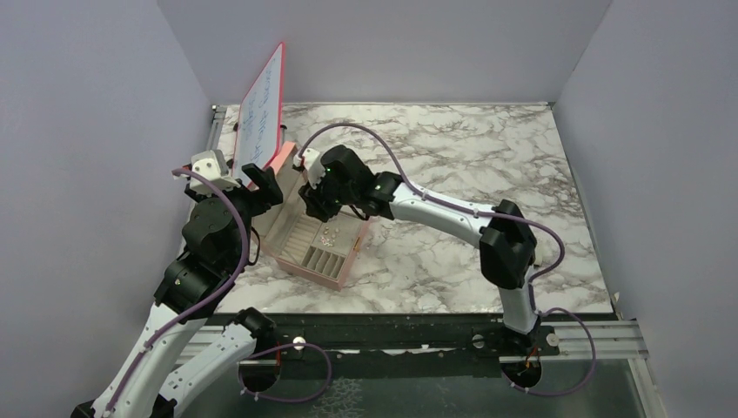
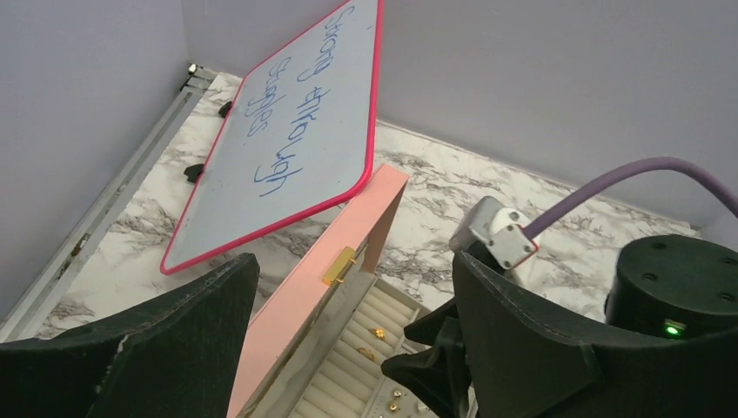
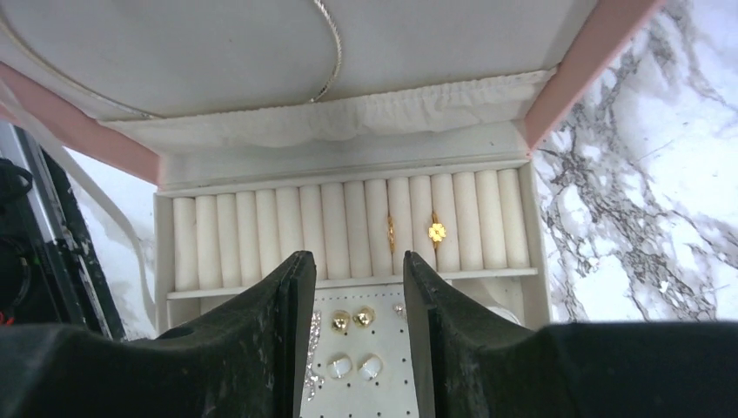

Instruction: Organize the mixed jewelry

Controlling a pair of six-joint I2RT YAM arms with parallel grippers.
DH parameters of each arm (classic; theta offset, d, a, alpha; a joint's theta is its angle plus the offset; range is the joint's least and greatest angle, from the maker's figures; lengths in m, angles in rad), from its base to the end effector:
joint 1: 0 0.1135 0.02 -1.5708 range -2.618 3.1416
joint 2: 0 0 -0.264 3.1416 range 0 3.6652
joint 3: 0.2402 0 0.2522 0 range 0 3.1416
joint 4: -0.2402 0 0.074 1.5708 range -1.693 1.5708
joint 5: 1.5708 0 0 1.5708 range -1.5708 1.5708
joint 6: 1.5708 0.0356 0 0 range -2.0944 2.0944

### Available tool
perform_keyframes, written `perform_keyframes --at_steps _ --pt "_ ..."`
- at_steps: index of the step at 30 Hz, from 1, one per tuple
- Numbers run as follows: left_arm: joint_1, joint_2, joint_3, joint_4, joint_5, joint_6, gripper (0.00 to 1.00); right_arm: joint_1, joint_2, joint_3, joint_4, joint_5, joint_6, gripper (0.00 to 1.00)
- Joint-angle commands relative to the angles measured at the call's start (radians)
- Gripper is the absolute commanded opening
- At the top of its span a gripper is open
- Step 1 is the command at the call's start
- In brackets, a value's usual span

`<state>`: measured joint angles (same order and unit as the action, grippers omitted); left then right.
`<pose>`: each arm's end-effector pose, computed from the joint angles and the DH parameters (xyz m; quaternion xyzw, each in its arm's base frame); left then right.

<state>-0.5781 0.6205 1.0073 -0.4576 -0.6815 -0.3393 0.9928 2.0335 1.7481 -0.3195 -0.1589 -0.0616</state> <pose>0.1051 -0.0418 0.4078 -0.1440 0.7118 -0.0652 0.6843 0.2573 0.4047 0.2763 -0.4760 0.7444 0.2706 0.3821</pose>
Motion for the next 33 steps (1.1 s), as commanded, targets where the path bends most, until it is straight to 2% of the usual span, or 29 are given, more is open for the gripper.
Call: perform_keyframes --at_steps 1,8,12,15,19,24,28,33 --pt "-0.002 0.002 -0.007 -0.009 0.016 -0.014 0.84 -0.009 -0.097 -0.09 0.121 0.038 0.073 0.47" --pt "-0.003 0.003 -0.053 -0.021 0.073 0.011 0.97 -0.033 -0.287 -0.343 0.29 0.243 0.253 0.48" --pt "-0.002 0.035 -0.101 -0.023 0.136 0.028 0.99 -0.045 -0.441 -0.508 0.355 0.374 0.376 0.5" --pt "-0.003 0.106 -0.104 -0.022 0.188 0.041 0.99 -0.05 -0.548 -0.623 0.359 0.47 0.484 0.52" --pt "-0.001 0.264 -0.011 -0.04 0.189 0.071 0.99 -0.056 -0.668 -0.767 0.326 0.579 0.642 0.54" --pt "0.021 0.391 0.12 -0.07 0.178 0.124 0.99 -0.064 -0.768 -0.929 0.327 0.621 0.764 0.55" --pt "0.082 0.474 0.205 -0.107 0.208 0.134 0.99 -0.067 -0.809 -0.982 0.321 0.611 0.802 0.55" --pt "0.131 0.491 0.243 -0.108 0.244 0.13 0.99 -0.069 -0.829 -1.002 0.291 0.607 0.798 0.55"
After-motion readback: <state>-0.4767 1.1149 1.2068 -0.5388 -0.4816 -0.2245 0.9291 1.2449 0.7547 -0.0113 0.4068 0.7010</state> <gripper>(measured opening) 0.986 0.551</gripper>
